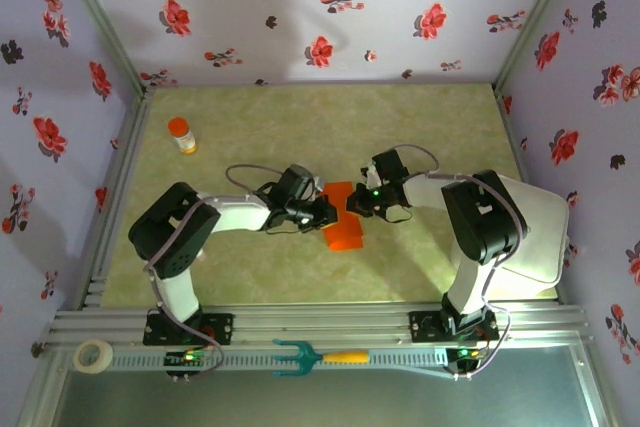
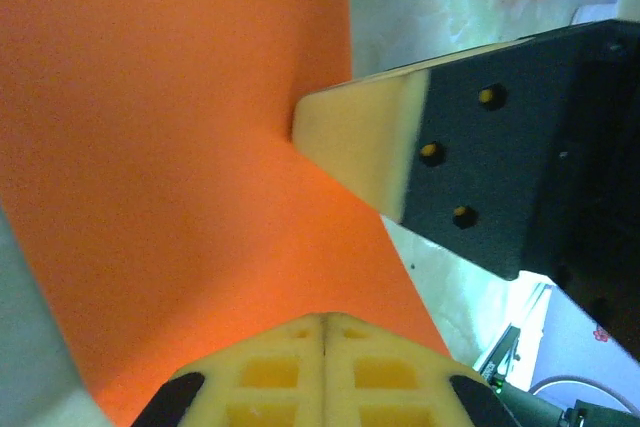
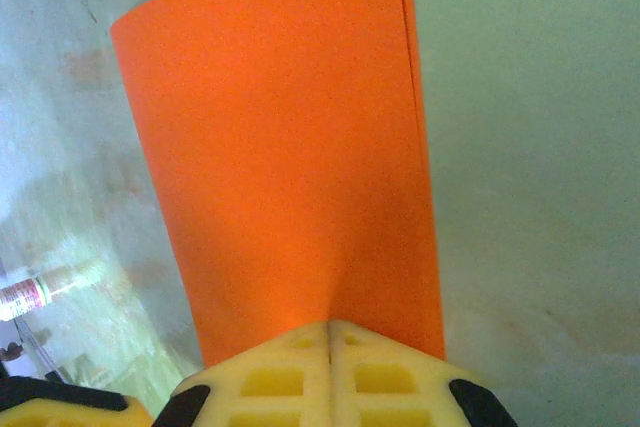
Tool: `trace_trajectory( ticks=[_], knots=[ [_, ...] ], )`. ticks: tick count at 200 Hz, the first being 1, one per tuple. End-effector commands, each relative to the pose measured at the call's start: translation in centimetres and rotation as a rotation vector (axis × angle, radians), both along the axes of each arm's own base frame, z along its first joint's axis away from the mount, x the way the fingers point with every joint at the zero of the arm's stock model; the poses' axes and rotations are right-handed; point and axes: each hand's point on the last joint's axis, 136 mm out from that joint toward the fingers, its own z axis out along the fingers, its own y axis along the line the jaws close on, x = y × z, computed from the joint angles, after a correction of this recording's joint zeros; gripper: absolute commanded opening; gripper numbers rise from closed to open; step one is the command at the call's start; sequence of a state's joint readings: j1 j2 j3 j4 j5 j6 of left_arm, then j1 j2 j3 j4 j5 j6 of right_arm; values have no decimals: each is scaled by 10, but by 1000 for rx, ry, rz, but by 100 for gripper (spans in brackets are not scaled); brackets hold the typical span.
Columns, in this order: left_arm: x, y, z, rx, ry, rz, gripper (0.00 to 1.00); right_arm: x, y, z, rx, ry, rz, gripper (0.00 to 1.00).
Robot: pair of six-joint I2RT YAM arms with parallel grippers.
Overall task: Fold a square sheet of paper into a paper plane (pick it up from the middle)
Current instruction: First fold the square sheet of paper in half at the center of the table.
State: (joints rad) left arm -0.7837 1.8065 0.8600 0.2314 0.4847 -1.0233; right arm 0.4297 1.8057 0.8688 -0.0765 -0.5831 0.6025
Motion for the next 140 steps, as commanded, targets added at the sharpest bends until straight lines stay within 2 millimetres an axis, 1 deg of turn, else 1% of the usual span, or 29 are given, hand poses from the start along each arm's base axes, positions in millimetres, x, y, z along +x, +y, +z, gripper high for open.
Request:
trace_trajectory(
  ticks=[1,18,40,64,77,96,140],
  knots=[
    [-12,6,-22,15,61,3,0,-26,-35,-43,-186,122,-56,2],
    [-18,11,-31,32,71,0,0,-27,-35,-44,-187,123,-56,2],
    [-27,21,-48,59,105,5,0,-27,-35,-44,-186,125,-55,2],
    [-30,27,-55,65,129,18,0,-27,-35,-44,-187,124,-55,2],
    [-30,30,-56,84,129,23,0,-27,-35,-44,-187,123,-56,2],
    [-28,28,-46,79,99,14,0,-27,-35,-44,-188,123,-56,2],
    [-22,16,-4,12,22,1,0,-27,-36,-44,-189,124,-57,2]
  ],
)
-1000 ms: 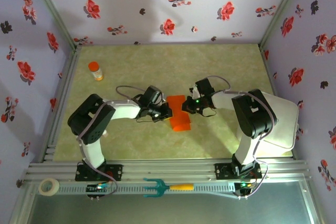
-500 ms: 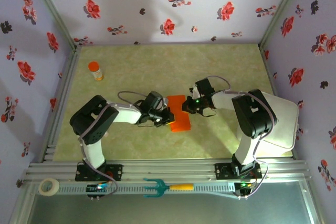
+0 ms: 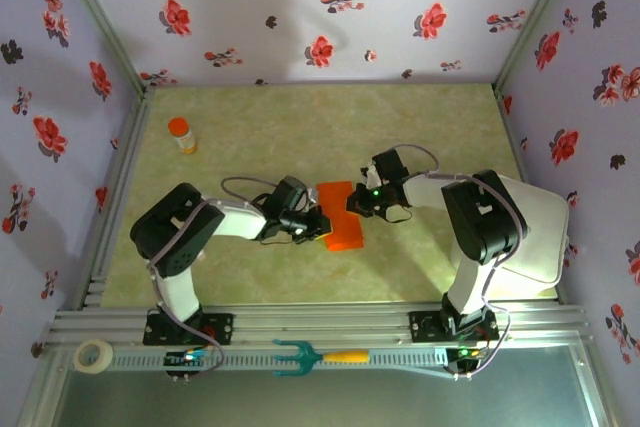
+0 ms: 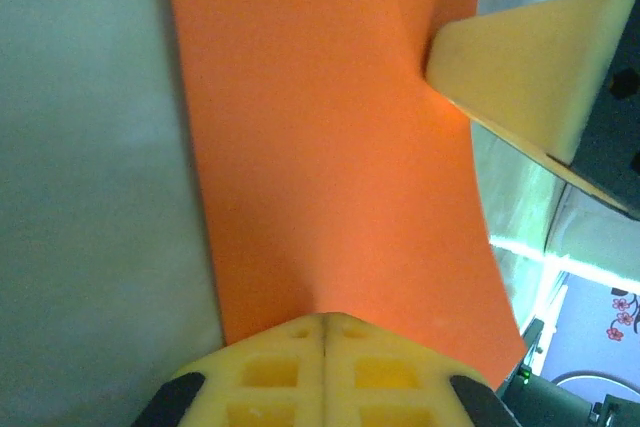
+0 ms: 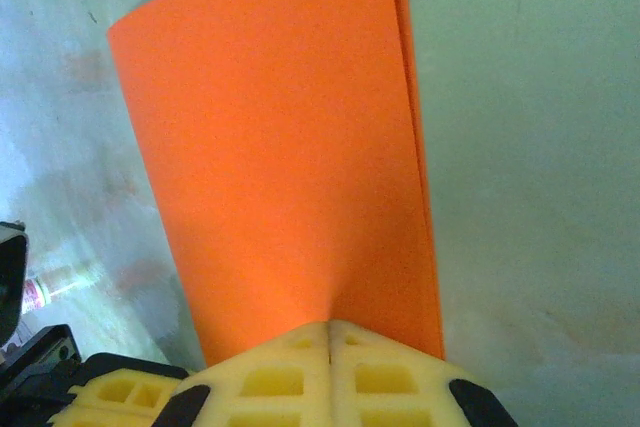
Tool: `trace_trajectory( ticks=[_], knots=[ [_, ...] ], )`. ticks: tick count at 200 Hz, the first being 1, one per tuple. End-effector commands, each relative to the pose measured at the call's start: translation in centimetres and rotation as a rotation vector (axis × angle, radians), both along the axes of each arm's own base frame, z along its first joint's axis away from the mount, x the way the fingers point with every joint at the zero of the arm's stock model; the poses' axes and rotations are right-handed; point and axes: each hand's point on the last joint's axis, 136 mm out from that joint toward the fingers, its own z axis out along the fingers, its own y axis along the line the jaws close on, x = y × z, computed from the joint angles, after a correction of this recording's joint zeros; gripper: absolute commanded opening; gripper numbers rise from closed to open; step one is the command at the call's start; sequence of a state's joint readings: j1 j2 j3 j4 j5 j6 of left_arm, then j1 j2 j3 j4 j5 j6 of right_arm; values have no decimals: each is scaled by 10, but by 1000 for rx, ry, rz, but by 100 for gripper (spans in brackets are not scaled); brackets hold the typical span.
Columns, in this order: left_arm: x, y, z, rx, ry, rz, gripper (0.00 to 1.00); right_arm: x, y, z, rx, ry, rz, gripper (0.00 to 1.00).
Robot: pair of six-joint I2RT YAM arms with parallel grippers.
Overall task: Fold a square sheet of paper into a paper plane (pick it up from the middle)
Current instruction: First fold the square sheet of paper in half at the center of the table.
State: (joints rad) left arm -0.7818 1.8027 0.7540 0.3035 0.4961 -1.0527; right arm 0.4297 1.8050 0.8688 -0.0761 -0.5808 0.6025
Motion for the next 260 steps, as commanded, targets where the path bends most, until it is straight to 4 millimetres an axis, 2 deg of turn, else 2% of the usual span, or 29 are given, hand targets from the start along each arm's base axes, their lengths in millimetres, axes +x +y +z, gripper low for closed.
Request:
trace_trajectory(
  ticks=[1,24,46,84,122,159,188,217,260],
  knots=[
    [-4,0,19,-2,-29,-13,0,-27,-36,-44,-188,126,-56,2],
    [-6,-7,28,-39,-43,-21,0,-27,-36,-45,-189,129,-56,2],
    [-9,-15,26,-70,-22,-39,0,-28,-35,-45,-189,128,-55,2],
    [-24,-13,-4,-33,55,-61,0,-28,-36,-45,-188,128,-56,2],
    [-40,5,-29,47,104,-68,0,-29,-37,-45,-191,129,-58,3],
    [-48,13,-26,56,82,-93,0,-29,-37,-46,-196,129,-59,3],
    [-55,10,-17,44,50,-132,0,-28,-38,-46,-199,130,-61,2],
    [-67,8,-21,76,53,-183,0,-28,-38,-47,-200,132,-61,3],
    [-78,19,-28,142,61,-206,0,-28,-37,-47,-196,132,-60,2]
  ],
)
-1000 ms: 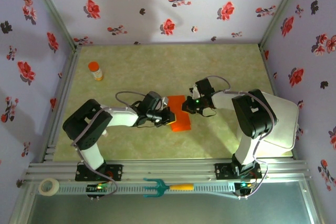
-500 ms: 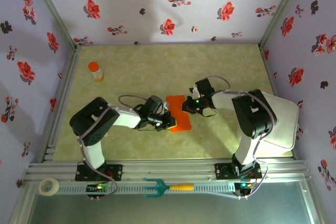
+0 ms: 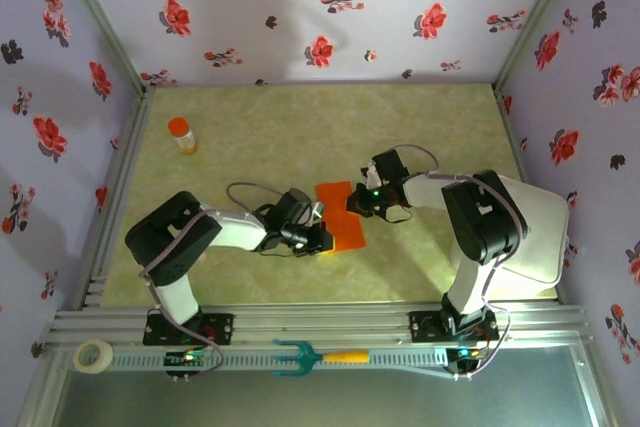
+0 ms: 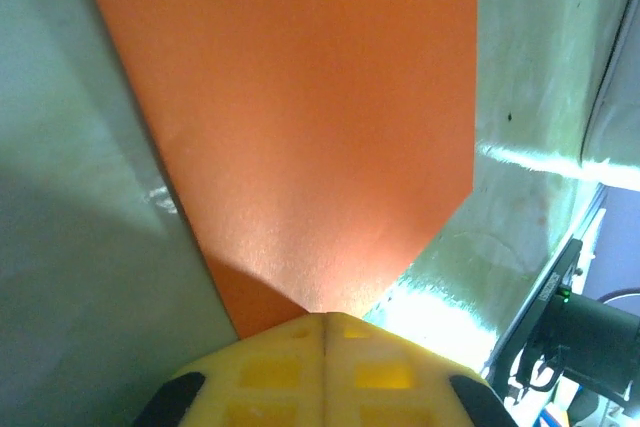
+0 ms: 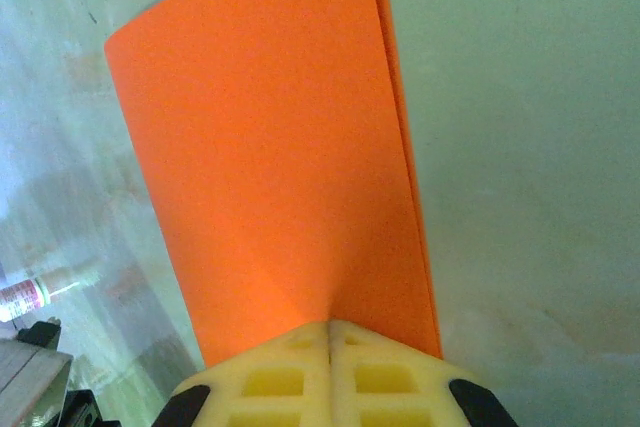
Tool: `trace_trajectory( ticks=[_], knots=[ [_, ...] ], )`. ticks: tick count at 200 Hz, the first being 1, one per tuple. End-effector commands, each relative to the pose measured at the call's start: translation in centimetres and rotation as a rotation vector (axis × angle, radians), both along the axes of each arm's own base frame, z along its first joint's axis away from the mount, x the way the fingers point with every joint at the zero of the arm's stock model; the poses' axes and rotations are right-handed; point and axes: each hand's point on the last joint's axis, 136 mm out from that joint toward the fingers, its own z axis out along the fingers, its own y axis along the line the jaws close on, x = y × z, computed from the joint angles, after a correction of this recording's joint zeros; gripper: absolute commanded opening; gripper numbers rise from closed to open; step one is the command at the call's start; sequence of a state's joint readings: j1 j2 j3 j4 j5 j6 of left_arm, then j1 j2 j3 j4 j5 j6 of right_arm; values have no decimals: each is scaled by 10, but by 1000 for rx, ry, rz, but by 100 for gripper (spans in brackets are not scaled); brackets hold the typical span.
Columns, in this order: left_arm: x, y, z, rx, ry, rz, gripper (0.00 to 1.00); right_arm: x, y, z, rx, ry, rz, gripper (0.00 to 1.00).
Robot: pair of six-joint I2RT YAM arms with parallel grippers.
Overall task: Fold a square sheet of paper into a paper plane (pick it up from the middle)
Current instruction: First fold the square sheet of paper in half at the center of the table.
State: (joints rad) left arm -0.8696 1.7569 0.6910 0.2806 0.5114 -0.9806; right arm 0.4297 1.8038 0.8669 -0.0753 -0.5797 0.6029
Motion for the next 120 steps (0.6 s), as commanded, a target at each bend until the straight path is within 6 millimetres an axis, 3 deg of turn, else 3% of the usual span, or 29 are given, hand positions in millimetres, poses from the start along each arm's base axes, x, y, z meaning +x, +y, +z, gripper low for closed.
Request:
trace_trajectory(
  ticks=[1,54,78,104,120],
  knots=[
    [-31,22,-22,125,72,-60,0,-28,-37,-46,-195,131,-58,2],
    [-37,27,-20,201,35,-117,0,-28,-36,-46,-190,132,-58,3],
    [-26,15,11,139,-42,-116,0,-28,-36,-45,-187,131,-57,3],
    [3,3,50,41,-120,-69,0,-28,-36,-45,-184,130,-57,3],
    [24,0,59,9,-135,-37,0,-28,-35,-44,-182,128,-58,3]
  ],
)
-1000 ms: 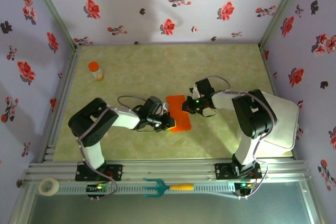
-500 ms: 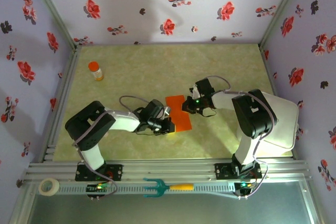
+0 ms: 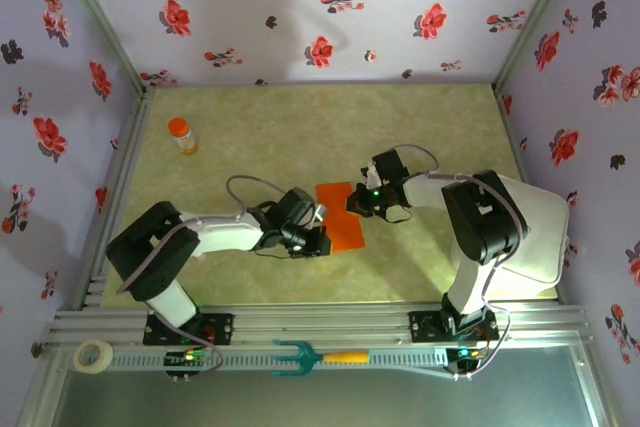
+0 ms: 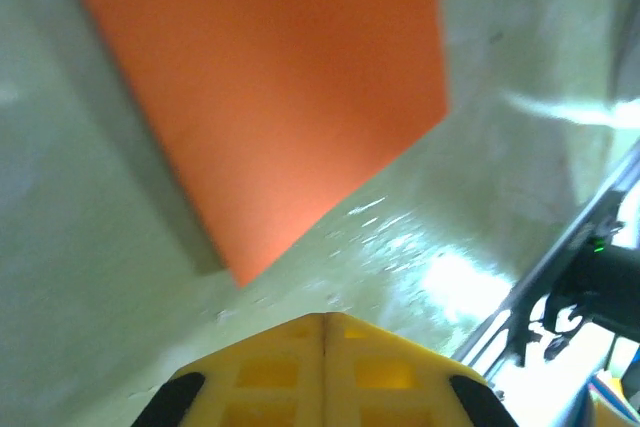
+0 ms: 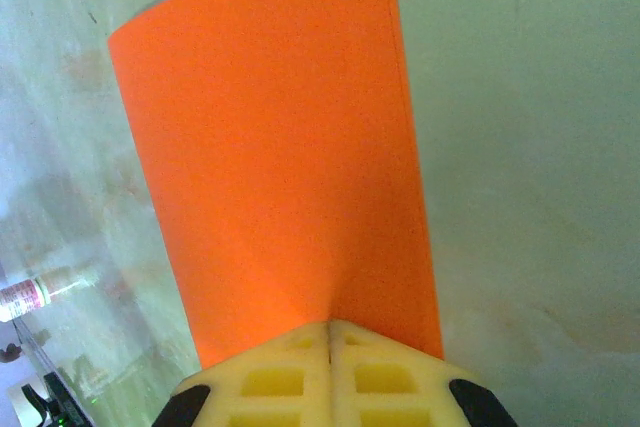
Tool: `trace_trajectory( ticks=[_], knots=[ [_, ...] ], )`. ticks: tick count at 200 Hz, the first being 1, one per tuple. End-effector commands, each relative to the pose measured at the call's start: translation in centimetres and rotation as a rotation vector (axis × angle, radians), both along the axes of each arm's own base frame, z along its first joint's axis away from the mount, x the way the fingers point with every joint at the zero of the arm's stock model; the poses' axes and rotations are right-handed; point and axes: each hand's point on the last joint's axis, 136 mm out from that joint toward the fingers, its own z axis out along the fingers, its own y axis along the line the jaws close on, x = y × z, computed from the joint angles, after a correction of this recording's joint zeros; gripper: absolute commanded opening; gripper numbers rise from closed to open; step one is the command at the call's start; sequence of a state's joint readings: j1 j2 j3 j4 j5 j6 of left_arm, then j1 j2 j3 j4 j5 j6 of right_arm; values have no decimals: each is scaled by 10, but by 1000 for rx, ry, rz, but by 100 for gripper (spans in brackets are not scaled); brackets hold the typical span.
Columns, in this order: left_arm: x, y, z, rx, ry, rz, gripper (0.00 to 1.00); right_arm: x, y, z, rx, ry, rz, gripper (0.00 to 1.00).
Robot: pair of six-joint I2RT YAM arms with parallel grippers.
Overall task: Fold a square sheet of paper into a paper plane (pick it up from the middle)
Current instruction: First fold the square sheet of paper in half at the center of the table.
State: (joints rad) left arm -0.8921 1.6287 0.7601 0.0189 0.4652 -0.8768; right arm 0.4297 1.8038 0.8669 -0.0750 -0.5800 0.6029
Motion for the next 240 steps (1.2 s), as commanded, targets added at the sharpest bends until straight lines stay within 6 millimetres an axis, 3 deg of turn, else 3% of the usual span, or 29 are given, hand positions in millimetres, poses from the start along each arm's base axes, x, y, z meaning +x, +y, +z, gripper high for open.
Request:
trace_trajectory(
  ticks=[1,22,46,73,109,137,153,201,240],
  knots=[
    [35,-9,30,-67,-72,27,0,-28,-35,-44,-184,128,-58,3],
    [61,-15,23,-77,-42,73,0,-28,-35,-44,-182,128,-56,3],
    [72,-20,8,-77,-5,90,0,-28,-36,-45,-182,129,-58,3],
    [66,-19,-9,-71,40,92,0,-29,-35,-45,-183,131,-56,3],
    [52,3,-43,12,88,116,0,-29,-36,-46,-184,132,-58,3],
    [45,15,-58,49,110,125,0,-29,-36,-47,-185,133,-58,3],
    [50,13,-52,34,99,127,0,-29,-36,-48,-186,135,-58,3],
    [80,-3,-3,-71,35,131,0,-29,-36,-46,-187,131,-61,3],
    [99,-7,-13,-75,49,145,0,-28,-36,-46,-187,130,-60,3]
  ],
)
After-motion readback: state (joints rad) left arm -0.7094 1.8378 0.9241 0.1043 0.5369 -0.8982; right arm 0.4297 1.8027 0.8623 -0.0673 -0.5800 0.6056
